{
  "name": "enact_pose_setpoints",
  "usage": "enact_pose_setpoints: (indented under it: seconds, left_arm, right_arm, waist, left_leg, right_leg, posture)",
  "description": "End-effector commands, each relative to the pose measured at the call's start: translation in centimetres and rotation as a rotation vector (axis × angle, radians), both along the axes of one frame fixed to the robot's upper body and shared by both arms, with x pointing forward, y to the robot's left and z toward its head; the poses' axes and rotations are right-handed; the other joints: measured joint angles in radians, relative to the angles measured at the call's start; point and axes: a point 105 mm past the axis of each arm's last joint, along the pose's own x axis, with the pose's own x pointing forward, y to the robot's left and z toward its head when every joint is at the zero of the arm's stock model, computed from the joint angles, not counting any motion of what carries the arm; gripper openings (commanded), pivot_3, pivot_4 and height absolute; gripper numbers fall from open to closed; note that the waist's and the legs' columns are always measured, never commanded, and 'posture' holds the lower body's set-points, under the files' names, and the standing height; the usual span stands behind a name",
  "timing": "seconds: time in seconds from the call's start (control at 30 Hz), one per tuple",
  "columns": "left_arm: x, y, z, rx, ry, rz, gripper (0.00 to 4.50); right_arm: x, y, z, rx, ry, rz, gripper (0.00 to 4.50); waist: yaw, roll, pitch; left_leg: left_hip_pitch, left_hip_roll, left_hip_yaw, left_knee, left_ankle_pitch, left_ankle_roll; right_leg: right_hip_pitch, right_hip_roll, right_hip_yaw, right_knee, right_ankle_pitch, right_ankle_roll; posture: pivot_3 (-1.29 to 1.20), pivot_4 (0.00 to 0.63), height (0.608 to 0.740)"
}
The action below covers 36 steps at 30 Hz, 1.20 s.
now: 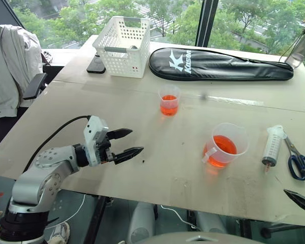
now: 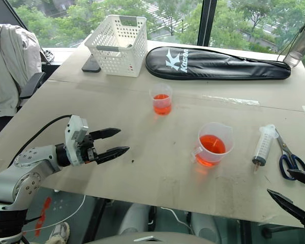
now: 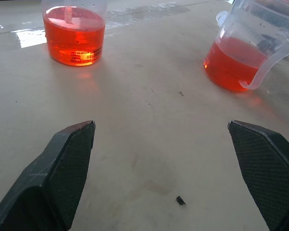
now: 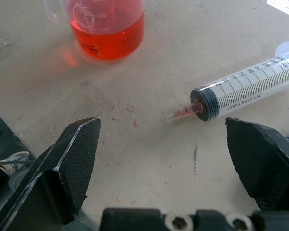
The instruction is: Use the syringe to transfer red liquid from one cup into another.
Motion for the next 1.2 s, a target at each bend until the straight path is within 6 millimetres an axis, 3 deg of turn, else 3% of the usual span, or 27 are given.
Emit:
enact_pose_setpoints:
  seconds: [0.03,0.13,0.27,0.4,0.57,0.7,0.97,1.2]
  left_arm:
    - [0.7,-0.4,1.9,-0.023,-0.081,-0.004,4.50]
    - [2.2,-1.4,3.8,-0.080,-0.143,-0.005,4.50]
    - [2.8,-2.6,5.1,-0.085,-0.186,-0.035,4.50]
    - [1.5,-4.3,6.3,-0.096,-0.212,-0.177,4.50]
    - [-1.5,-6.1,6.2,-0.026,-0.260,-0.402,4.50]
    - [-2.1,-6.8,6.1,-0.004,-0.290,-0.464,4.50]
    - [-2.4,-7.3,6.8,-0.031,-0.316,-0.519,4.50]
    - [-2.4,-7.1,6.7,-0.042,-0.323,-0.509,4.50]
  right_arm:
    - [1.1,0.0,0.7,-0.041,-0.058,-0.056,4.45]
    - [3.5,0.2,1.8,-0.070,-0.119,-0.141,4.45]
    - [4.8,0.6,2.7,-0.015,-0.123,-0.198,4.45]
    - [6.3,1.1,3.8,0.029,-0.104,-0.224,4.45]
    - [7.7,1.3,4.6,0.037,0.023,-0.266,4.45]
    - [9.0,-0.1,3.9,-0.023,0.141,-0.394,4.45]
    - [13.0,-1.8,4.0,0.044,0.235,-0.557,4.45]
    - [14.9,-2.3,1.3,0.104,0.382,-0.676,4.45]
  waist:
    - [0.000,0.000,0.000]
    - [0.000,0.000,0.000]
    - [0.000,0.001,-0.001]
    - [-0.002,0.001,-0.001]
    - [-0.003,0.001,-0.001]
    - [0.000,0.000,-0.001]
    - [-0.002,0.000,-0.001]
    - [-0.005,0.000,-0.001]
  left_leg:
    - [0.000,0.000,0.000,0.000,0.000,0.000]
    - [0.000,0.000,-0.001,0.001,0.000,0.000]
    - [0.000,-0.001,0.000,0.002,0.002,0.003]
    - [-0.002,-0.001,0.000,0.001,0.002,0.003]
    - [-0.001,0.000,0.000,0.000,0.002,0.003]
    - [0.000,0.000,-0.001,0.002,0.002,0.004]
    - [-0.001,-0.001,0.000,0.002,0.002,0.004]
    - [-0.003,-0.001,0.000,0.001,0.002,0.004]
  right_leg:
    - [0.000,0.000,0.000,0.000,0.000,0.000]
    - [0.000,0.000,-0.001,0.000,0.000,0.000]
    - [0.002,0.001,-0.001,0.000,0.003,-0.004]
    - [0.001,0.003,0.000,0.000,0.003,-0.005]
    - [0.001,0.004,0.000,0.000,0.004,-0.005]
    - [0.002,0.004,0.000,0.000,0.004,-0.005]
    - [0.002,0.005,0.002,0.000,0.004,-0.005]
    - [0.000,0.007,0.003,0.000,0.006,-0.001]
  posture:
    - [0.00,0.150,0.724]
    - [0.00,0.150,0.724]
    - [0.00,0.150,0.724]
    - [0.00,0.150,0.724]
    - [0.00,0.150,0.724]
    - [0.00,0.150,0.724]
    - [0.00,0.150,0.724]
    - [0.00,0.150,0.724]
